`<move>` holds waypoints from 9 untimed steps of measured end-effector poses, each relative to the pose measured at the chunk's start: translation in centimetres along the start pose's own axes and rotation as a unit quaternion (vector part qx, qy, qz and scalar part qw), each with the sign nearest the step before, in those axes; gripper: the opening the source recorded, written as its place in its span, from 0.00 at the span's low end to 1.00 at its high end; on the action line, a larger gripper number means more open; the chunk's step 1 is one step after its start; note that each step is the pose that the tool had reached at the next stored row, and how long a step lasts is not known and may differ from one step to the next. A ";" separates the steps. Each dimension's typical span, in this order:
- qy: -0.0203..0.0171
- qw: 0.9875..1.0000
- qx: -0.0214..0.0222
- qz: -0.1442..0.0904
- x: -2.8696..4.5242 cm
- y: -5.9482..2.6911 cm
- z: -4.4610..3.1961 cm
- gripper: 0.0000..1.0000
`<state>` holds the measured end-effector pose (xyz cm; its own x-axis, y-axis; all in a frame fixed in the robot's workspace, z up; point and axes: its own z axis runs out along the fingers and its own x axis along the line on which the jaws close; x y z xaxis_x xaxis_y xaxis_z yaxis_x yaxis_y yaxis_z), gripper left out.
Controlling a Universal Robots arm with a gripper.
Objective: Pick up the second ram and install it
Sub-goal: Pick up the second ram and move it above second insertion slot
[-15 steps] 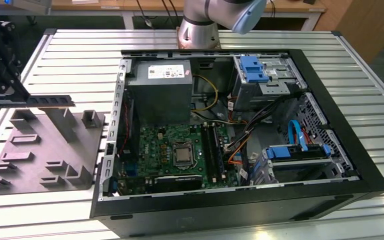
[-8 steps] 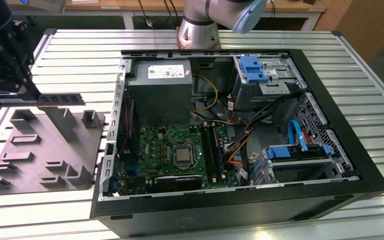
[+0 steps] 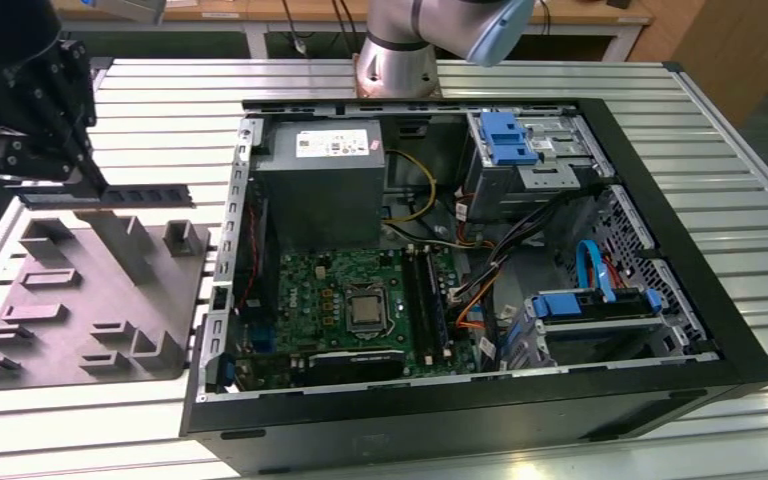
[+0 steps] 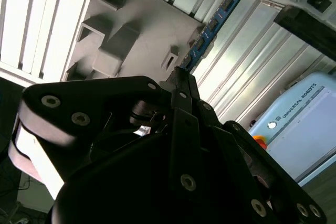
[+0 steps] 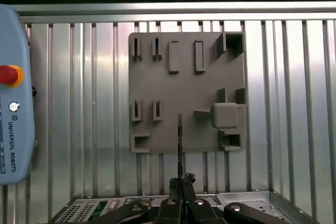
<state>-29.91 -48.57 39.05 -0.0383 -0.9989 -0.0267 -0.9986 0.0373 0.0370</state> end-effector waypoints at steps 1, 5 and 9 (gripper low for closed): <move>0.000 1.000 0.000 0.000 -0.04 -0.21 0.00 0.12; 0.000 1.000 0.000 0.000 -0.22 -1.08 -0.03 0.12; 0.000 1.000 0.000 0.000 -0.42 -1.92 -0.04 0.12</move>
<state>-27.97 -48.22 39.04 -0.0384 -0.9989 -0.0266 -0.9986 0.0374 0.0371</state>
